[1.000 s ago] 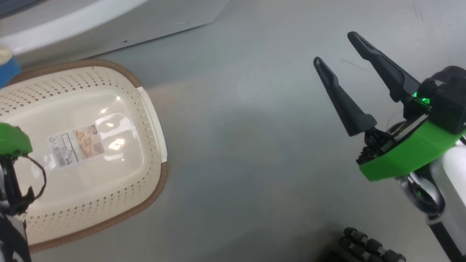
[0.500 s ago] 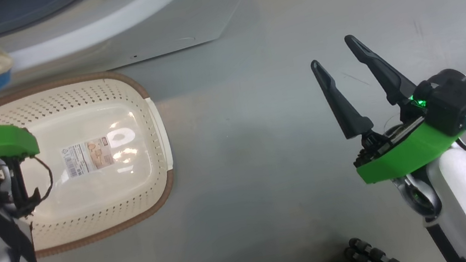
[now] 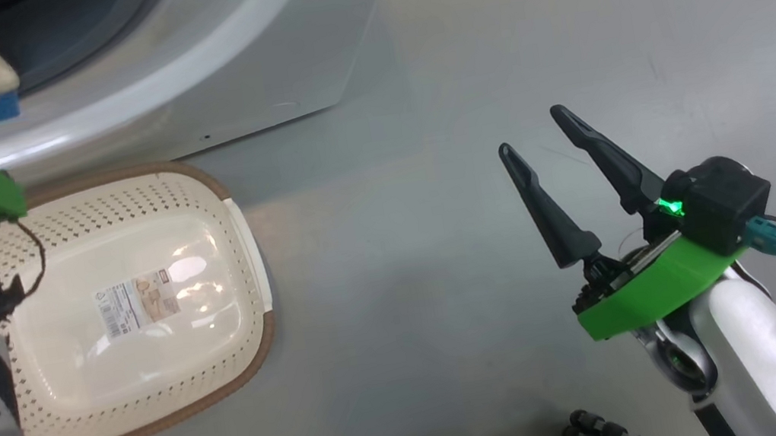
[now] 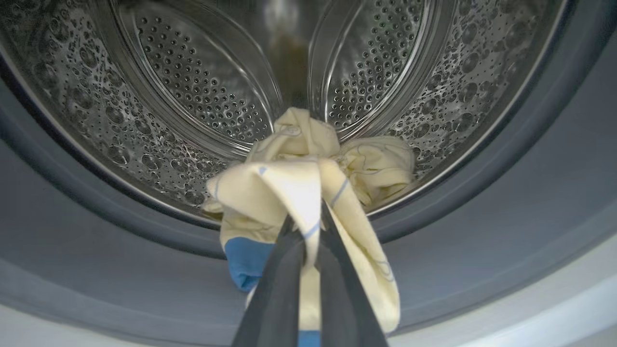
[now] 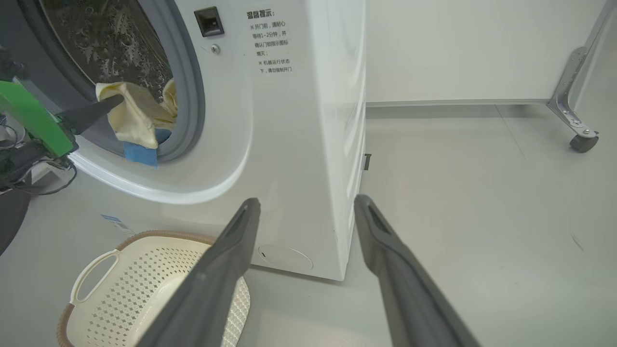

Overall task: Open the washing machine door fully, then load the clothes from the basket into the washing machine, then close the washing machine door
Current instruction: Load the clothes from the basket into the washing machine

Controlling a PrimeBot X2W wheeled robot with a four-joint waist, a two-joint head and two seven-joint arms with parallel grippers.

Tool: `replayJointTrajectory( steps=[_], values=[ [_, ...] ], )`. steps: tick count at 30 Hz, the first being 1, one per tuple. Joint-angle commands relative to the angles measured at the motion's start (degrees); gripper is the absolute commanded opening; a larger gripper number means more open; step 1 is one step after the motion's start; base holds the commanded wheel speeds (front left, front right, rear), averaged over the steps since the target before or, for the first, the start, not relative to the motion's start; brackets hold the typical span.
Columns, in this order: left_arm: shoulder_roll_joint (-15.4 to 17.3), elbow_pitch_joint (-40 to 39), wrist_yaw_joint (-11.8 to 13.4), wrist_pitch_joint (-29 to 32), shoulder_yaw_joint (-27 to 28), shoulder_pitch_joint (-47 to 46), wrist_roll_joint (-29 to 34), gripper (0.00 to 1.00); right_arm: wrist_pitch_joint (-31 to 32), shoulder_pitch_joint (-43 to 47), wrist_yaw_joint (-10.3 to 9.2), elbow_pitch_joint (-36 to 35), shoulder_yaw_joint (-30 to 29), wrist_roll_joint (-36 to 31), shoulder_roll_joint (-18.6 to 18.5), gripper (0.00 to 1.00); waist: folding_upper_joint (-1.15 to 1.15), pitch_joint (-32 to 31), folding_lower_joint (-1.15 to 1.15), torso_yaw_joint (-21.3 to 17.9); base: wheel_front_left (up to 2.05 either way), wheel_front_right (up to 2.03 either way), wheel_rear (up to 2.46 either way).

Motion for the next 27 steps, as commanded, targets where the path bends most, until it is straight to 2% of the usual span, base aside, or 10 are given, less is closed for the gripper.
replayJointTrajectory(
  steps=[1, 9, 20, 27],
  values=[
    [2.90, -1.24, 0.51, 0.40, 1.27, -2.10, 0.50, 0.00, -0.37, 1.25, -0.16, -1.42, 1.08, 0.54, 0.21, 1.00, 0.00, -0.36, 0.00, -0.64, 0.00, 0.00, 0.00],
    [5.82, 6.31, 1.48, 1.51, 0.33, -7.43, 1.96, 0.00, -0.37, 2.44, -0.16, -0.85, 2.05, 0.65, 0.32, 1.00, 0.00, -0.83, 0.00, -3.09, 0.00, 0.00, 0.00],
    [9.27, 19.20, 1.93, 1.09, -1.61, -13.95, 3.36, 0.00, -0.37, 3.85, -0.16, -0.40, 2.37, 0.23, -0.01, 1.00, 0.00, 0.24, 0.00, -4.49, 0.00, 0.00, 0.00],
    [9.77, 23.88, 2.41, 1.04, -4.05, -21.26, 4.94, 0.00, -0.37, 4.40, -0.16, -0.47, 2.81, 0.30, -0.31, 1.00, 0.00, 1.28, 0.00, -4.55, 0.00, 0.00, 0.00]
  ],
)
